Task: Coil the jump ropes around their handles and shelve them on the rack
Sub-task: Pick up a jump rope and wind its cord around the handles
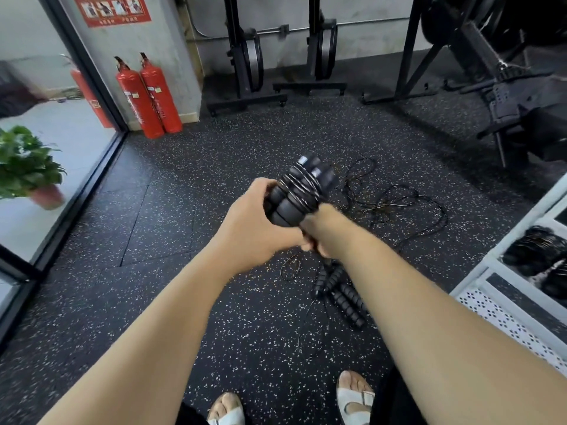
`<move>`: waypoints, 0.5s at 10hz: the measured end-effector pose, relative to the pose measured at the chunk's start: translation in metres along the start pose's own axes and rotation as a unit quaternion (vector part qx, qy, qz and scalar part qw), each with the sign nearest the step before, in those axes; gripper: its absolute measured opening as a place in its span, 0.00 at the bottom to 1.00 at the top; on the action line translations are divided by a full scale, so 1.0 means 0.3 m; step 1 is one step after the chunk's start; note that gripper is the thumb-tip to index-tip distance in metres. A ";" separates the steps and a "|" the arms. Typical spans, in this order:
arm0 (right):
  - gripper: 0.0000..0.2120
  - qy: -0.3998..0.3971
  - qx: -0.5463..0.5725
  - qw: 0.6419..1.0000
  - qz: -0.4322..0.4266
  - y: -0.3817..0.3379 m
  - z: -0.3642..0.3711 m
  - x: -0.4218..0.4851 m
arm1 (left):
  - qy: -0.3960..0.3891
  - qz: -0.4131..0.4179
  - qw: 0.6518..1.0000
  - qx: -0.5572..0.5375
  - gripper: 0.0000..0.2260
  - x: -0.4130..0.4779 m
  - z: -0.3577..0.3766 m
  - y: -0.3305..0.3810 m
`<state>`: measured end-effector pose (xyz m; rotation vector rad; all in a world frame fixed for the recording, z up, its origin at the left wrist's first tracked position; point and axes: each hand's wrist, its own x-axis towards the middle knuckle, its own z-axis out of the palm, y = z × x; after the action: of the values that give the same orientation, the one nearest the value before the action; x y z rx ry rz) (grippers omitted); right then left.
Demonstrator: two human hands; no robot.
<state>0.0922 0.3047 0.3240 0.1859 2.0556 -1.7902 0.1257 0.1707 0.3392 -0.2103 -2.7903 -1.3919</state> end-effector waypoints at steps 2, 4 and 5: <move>0.16 0.126 0.018 0.991 -0.048 0.086 0.108 0.072 | 0.047 -0.105 0.992 0.046 0.25 0.039 0.024 -0.013; 0.17 0.166 -0.076 0.982 -0.053 0.090 0.079 0.041 | 0.039 -0.110 0.990 0.075 0.34 0.046 0.025 -0.033; 0.16 0.143 -0.103 0.982 -0.070 0.079 0.093 0.011 | 0.052 -0.116 0.988 0.091 0.26 0.050 0.016 -0.041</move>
<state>0.1037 0.2810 0.2983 0.2567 2.4965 -1.6965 0.1095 0.1689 0.3278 0.1899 -2.9036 -1.1325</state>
